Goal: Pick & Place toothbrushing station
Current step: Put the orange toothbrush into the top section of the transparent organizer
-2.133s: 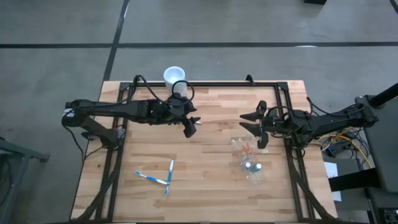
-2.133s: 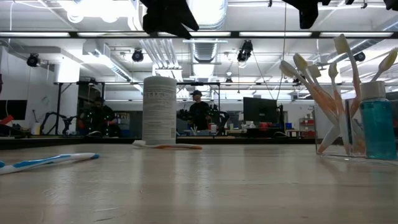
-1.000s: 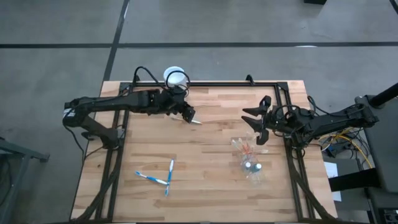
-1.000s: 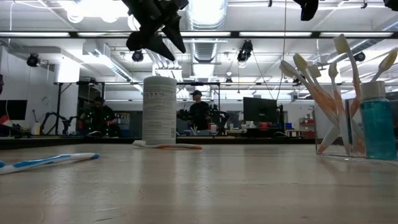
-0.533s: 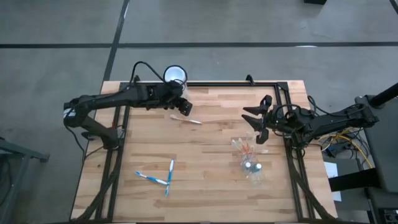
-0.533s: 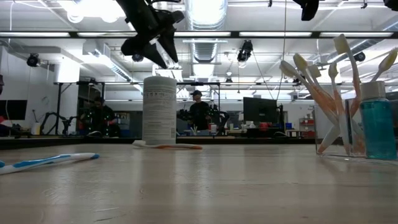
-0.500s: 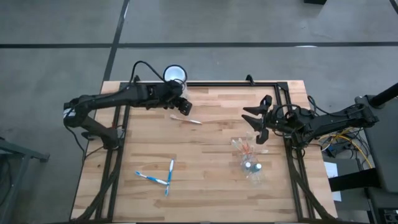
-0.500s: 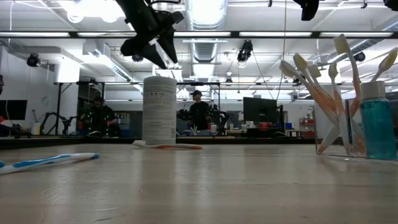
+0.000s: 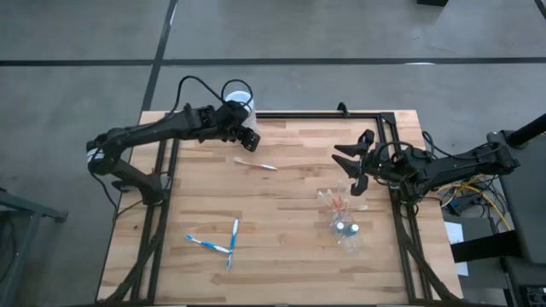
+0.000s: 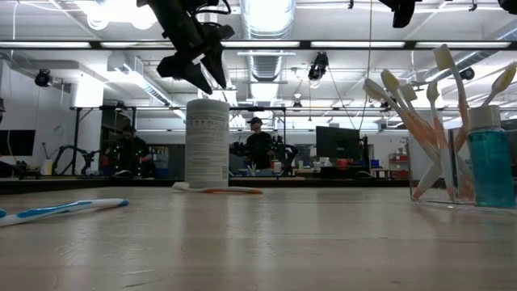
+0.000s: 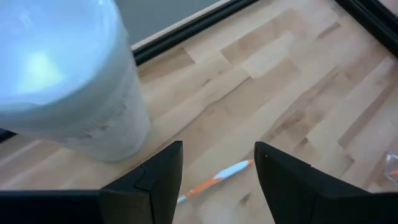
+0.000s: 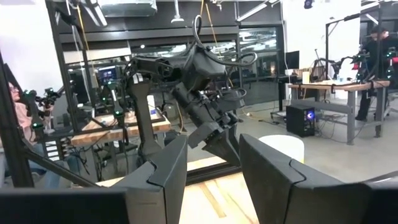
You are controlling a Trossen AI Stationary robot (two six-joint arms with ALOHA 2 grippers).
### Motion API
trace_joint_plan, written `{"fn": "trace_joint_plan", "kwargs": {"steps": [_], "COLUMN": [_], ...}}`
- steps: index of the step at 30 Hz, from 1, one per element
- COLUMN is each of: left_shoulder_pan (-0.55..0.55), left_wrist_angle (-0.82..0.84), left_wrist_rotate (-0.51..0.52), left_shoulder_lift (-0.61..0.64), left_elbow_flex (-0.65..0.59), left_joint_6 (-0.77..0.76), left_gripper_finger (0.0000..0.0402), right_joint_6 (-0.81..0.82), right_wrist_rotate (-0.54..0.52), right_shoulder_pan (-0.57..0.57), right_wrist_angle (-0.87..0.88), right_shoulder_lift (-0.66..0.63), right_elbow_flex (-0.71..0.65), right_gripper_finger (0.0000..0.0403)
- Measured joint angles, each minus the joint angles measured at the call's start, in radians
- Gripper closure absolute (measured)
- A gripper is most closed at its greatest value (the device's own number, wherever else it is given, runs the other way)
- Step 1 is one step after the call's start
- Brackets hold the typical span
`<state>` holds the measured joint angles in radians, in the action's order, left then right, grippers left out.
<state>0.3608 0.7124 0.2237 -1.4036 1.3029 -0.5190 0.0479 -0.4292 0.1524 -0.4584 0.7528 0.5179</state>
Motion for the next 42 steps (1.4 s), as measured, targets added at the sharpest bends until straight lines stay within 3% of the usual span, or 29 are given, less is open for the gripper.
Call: {"fn": "trace_joint_plan", "kwargs": {"steps": [9,15,31,38,42], "left_shoulder_pan": [0.066,0.11,0.179,0.162,0.145], "left_wrist_angle": [0.013,0.013,-0.026,-0.109,-0.243], "left_wrist_rotate": [-0.009,-0.099,-0.146,-0.154,-0.159], "left_shoulder_lift": [0.0,0.0,0.0,0.0,0.0], "left_elbow_flex": [-0.001,-0.04,-0.267,-0.387,-0.479], "left_joint_6": [0.119,0.193,0.206,0.452,0.434], "left_gripper_finger": [0.0197,0.0197,0.0197,0.0197,0.0197], "right_joint_6": [-0.006,-0.007,-0.006,-0.006,-0.004], "right_wrist_rotate": [0.0,-0.001,-0.002,-0.017,-0.02], "right_shoulder_pan": [0.0,0.0,0.0,0.0,0.0], "right_wrist_angle": [-0.025,-0.028,-0.048,-0.049,-0.049], "right_shoulder_lift": [0.0,0.0,0.0,0.0,0.0], "right_elbow_flex": [0.0,0.0,0.0,0.0,0.0], "right_gripper_finger": [0.0264,0.0264,0.0264,0.0264,0.0264]}}
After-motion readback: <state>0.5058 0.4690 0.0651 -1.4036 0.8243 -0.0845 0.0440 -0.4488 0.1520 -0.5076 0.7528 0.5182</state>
